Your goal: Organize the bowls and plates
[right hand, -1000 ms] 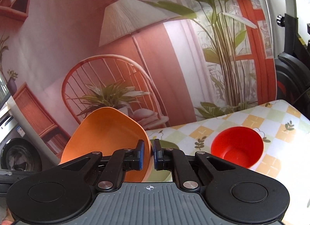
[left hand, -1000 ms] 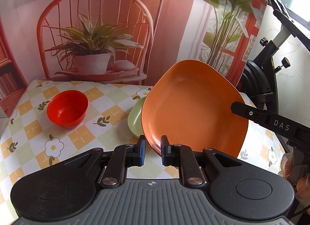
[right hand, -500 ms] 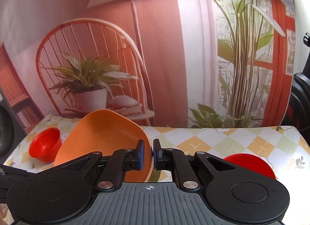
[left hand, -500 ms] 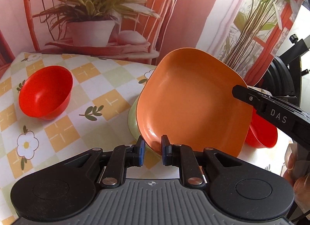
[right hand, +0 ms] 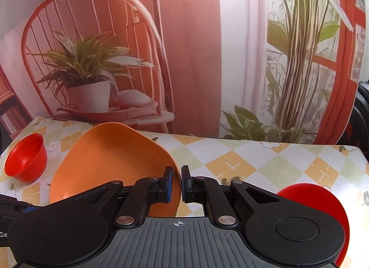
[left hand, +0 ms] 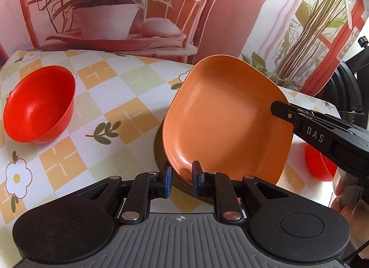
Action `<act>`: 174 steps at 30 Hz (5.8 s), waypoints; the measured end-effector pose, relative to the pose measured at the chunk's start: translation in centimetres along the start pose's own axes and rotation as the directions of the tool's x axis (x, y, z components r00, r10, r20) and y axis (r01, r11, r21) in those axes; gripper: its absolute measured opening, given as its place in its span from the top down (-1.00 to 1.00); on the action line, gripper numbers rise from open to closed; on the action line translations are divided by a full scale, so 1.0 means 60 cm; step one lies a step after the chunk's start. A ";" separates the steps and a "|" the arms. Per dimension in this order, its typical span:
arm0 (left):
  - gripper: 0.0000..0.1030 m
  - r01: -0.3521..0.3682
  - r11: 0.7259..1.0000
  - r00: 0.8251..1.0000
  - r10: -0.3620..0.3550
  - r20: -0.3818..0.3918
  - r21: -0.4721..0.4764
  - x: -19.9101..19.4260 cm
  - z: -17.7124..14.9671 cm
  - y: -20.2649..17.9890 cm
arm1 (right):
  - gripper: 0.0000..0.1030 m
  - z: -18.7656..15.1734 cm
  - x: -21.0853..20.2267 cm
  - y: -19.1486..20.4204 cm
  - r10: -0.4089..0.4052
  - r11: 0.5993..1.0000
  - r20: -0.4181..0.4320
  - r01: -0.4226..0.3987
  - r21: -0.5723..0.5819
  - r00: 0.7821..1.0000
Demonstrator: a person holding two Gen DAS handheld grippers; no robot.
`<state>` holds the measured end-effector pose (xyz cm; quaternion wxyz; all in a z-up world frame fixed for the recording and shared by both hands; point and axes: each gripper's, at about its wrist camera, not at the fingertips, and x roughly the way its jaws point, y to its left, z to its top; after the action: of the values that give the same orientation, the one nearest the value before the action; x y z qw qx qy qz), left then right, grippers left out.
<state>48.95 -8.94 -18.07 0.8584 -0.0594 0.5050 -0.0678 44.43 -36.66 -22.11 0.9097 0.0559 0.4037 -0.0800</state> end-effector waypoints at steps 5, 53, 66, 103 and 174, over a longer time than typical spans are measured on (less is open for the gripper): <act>0.63 0.001 1.000 1.000 -0.001 -0.010 -0.001 -0.001 0.003 0.003 | 0.87 -0.005 0.005 -0.005 0.004 1.000 -0.017 -0.003 0.017 1.000; 0.57 0.079 0.955 0.957 -0.153 0.246 0.286 -0.256 -0.149 -0.124 | 0.61 -0.185 -0.425 -0.073 -0.242 0.929 0.274 0.141 0.343 0.931; 0.57 0.211 0.905 0.939 -0.292 0.179 0.370 -0.234 -0.232 -0.224 | 0.61 -0.318 -0.534 -0.123 -0.501 0.826 0.323 0.332 0.455 0.803; 0.34 0.433 0.714 0.890 -0.436 -0.134 0.550 -0.091 -0.329 -0.440 | 0.73 -0.523 -0.522 -0.275 -0.696 0.480 -0.035 0.502 0.720 0.717; 0.76 0.267 0.952 0.932 -0.295 0.213 0.150 -0.250 -0.238 -0.080 | 0.87 -0.237 -0.422 0.035 -0.363 0.887 0.198 0.272 0.373 0.911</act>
<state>28.95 -11.52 -11.25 0.8950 -0.0875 0.3823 -0.2124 17.75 -29.67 -12.71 0.9059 0.1325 0.2638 -0.3037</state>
